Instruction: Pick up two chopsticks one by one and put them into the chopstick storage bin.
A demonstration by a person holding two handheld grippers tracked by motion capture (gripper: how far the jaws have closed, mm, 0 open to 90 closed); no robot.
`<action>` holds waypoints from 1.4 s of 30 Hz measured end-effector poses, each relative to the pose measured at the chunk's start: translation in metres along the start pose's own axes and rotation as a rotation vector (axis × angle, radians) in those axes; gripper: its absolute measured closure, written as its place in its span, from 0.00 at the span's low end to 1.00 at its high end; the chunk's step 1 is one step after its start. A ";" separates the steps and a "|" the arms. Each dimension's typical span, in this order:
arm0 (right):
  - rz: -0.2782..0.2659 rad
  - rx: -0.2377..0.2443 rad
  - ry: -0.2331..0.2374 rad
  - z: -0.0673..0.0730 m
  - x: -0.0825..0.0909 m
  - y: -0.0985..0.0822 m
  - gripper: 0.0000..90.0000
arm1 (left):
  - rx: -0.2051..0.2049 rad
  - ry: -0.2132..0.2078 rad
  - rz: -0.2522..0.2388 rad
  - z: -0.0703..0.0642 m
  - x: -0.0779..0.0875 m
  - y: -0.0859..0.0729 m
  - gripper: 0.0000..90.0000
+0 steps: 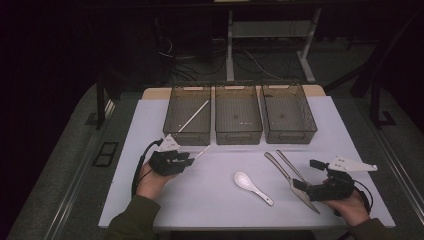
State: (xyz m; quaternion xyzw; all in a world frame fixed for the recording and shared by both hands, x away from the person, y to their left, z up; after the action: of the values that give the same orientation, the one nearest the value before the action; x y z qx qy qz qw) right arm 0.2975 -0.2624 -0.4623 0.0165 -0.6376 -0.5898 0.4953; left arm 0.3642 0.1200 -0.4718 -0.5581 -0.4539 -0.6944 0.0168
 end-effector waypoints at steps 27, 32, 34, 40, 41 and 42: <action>-0.002 0.002 -0.003 0.000 0.001 0.000 0.01 | 0.000 -0.006 0.149 0.010 -0.019 -0.024 0.90; 0.001 0.003 -0.004 0.000 0.000 0.000 0.01 | -0.011 0.014 0.156 0.008 -0.020 -0.023 0.90; 0.000 0.005 -0.003 0.000 0.000 0.000 0.01 | -0.012 0.013 0.154 0.008 -0.020 -0.024 0.90; 0.001 0.005 -0.004 0.000 0.000 0.000 0.01 | -0.009 0.021 0.155 0.006 -0.020 -0.024 0.92; 0.002 0.004 -0.004 0.000 0.000 0.000 0.01 | -0.010 0.022 0.154 0.006 -0.020 -0.024 0.92; 0.002 0.004 -0.004 0.000 0.000 0.000 0.01 | -0.012 0.023 0.155 0.006 -0.020 -0.024 0.93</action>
State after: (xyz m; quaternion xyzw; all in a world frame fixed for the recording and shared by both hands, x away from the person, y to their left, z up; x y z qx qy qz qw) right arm 0.2971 -0.2621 -0.4625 0.0156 -0.6398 -0.5881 0.4945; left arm 0.3639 0.1284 -0.5023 -0.5836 -0.4052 -0.7000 0.0724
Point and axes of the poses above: each handheld gripper's, and its own axes: x roughly backward along the jaws, y roughly out of its top, z roughly to its left, the point moved 8 cm from there along -x, roughly forward along the jaws, and after that the axes turned 11 degrees about z, right-handed, at the moved point
